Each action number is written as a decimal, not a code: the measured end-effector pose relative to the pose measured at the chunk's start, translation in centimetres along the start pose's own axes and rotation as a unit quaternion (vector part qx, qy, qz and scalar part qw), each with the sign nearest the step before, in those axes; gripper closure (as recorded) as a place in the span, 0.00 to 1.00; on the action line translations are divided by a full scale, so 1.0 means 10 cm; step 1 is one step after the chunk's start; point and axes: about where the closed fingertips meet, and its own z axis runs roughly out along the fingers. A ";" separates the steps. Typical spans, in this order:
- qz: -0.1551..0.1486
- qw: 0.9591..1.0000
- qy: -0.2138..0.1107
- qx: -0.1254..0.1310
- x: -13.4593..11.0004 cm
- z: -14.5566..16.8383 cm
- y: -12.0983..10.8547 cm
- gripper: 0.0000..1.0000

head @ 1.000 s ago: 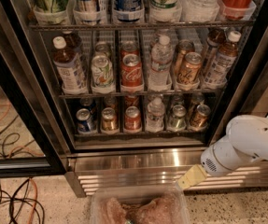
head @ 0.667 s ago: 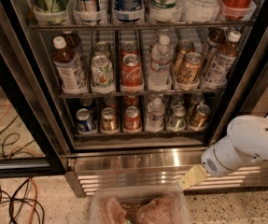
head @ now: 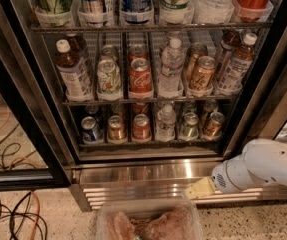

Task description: Pick orange can from bottom shelf of fridge

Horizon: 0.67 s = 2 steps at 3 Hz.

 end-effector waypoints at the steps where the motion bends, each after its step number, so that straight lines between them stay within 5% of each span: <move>1: 0.036 0.997 -0.059 0.025 -0.15 0.11 -0.19 0.00; 2: 0.057 0.993 -0.095 0.042 -0.26 0.16 -0.33 0.00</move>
Offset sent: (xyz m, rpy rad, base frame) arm 0.0606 -0.0258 -0.0159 0.0477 -0.2372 -0.2540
